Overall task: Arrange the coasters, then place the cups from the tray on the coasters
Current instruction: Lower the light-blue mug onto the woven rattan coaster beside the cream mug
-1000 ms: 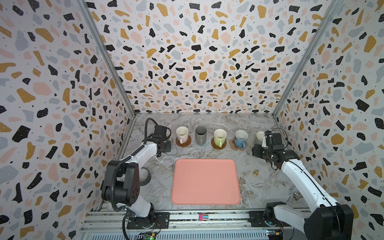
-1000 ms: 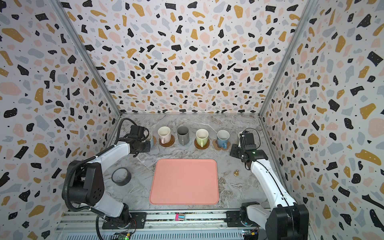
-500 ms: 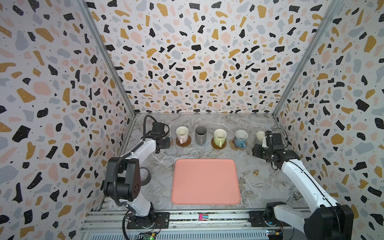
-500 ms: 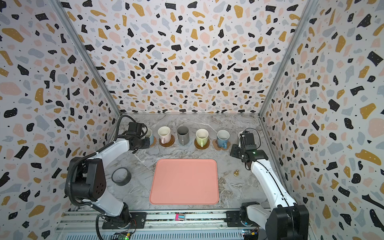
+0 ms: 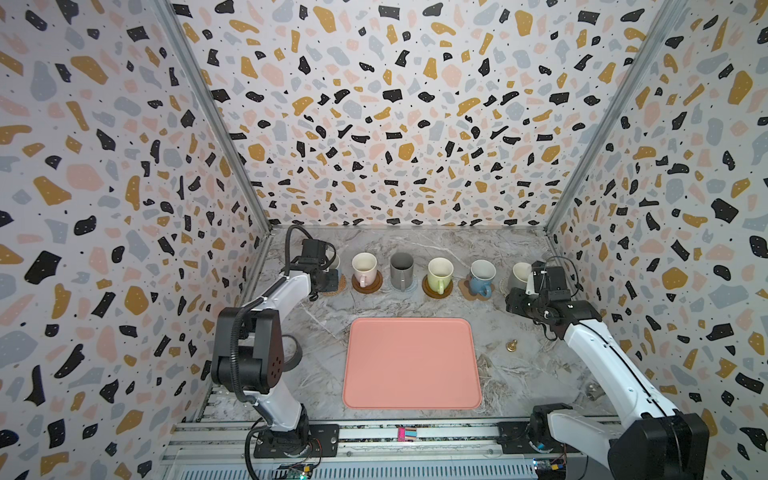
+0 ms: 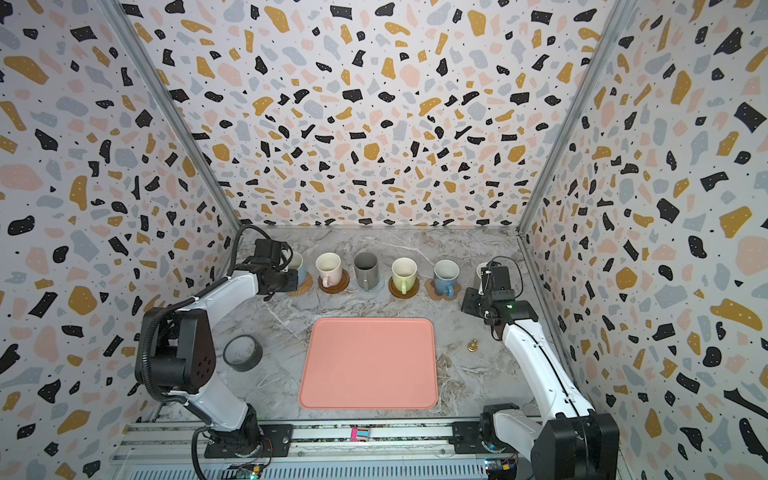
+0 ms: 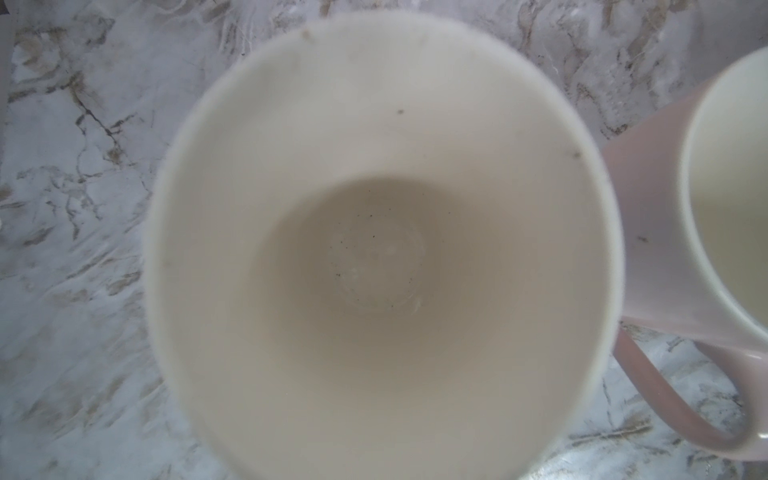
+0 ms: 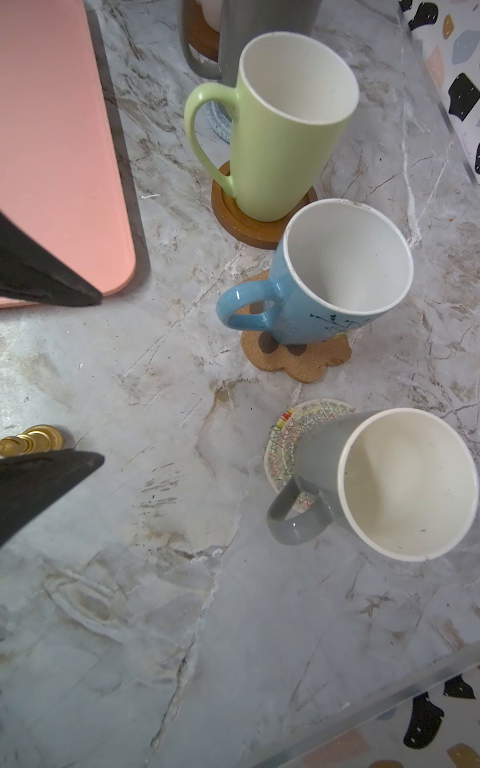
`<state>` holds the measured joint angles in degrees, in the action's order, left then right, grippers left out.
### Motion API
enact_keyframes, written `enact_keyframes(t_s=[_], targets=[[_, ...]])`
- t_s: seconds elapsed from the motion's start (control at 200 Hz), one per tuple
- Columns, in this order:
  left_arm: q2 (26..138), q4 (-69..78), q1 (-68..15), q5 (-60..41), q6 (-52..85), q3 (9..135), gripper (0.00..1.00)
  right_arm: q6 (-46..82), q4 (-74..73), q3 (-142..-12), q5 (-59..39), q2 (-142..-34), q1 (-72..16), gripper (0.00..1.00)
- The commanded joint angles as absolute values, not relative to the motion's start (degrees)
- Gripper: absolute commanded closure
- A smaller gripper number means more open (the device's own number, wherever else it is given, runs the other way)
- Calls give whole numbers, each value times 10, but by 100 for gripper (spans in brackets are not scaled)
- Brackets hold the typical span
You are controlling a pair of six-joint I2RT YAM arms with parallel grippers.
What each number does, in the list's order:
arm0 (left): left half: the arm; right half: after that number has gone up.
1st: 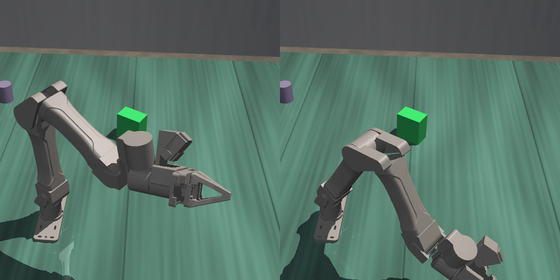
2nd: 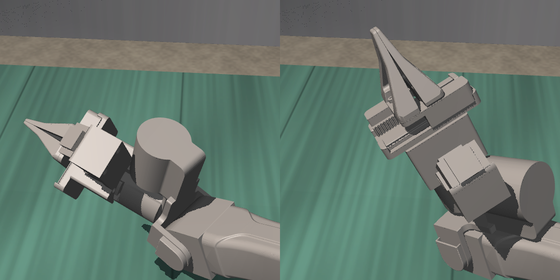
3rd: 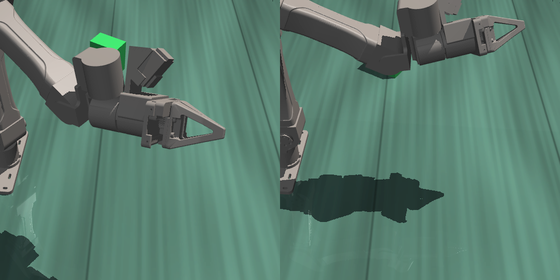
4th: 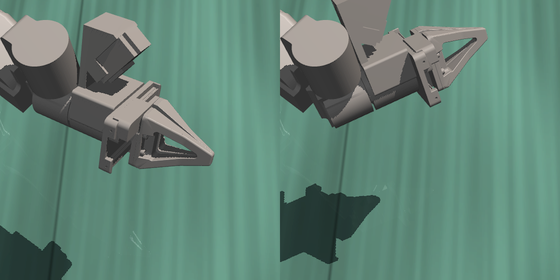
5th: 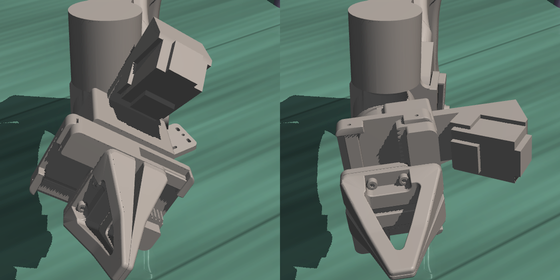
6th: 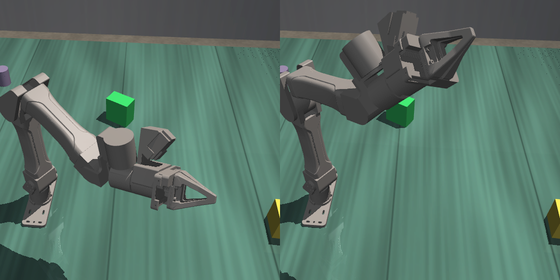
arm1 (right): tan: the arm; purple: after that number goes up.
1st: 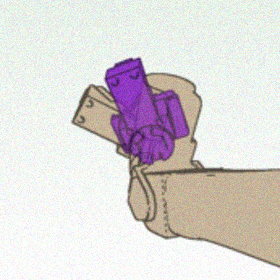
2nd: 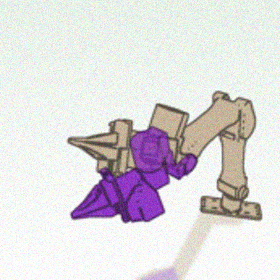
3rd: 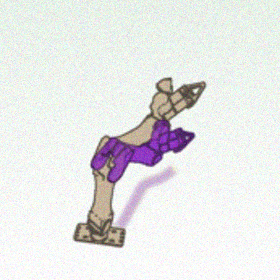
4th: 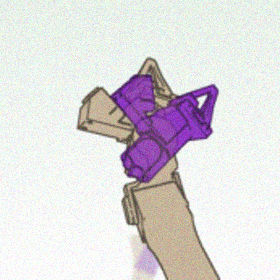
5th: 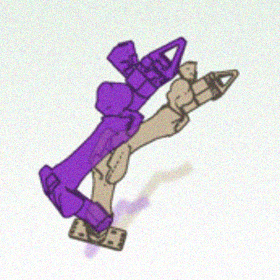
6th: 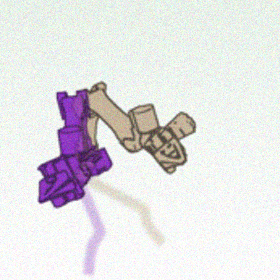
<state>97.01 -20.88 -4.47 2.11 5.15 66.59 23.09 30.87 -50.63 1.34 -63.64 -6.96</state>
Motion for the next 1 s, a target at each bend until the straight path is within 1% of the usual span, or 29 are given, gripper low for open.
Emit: enact_keyframes(t_s=[0.0,0.821,0.911,0.996], targets=[[970,-177,-38,15,40,694,86,236,326,-511,23,-621,-66,43],[998,-172,-26,4,34,697,86,238,336,-508,26,-610,-64,43],[1001,-173,-25,4,34,697,85,238,337,-506,26,-608,-64,43],[1005,-176,-25,7,34,698,81,239,338,-505,26,-605,-63,43]])
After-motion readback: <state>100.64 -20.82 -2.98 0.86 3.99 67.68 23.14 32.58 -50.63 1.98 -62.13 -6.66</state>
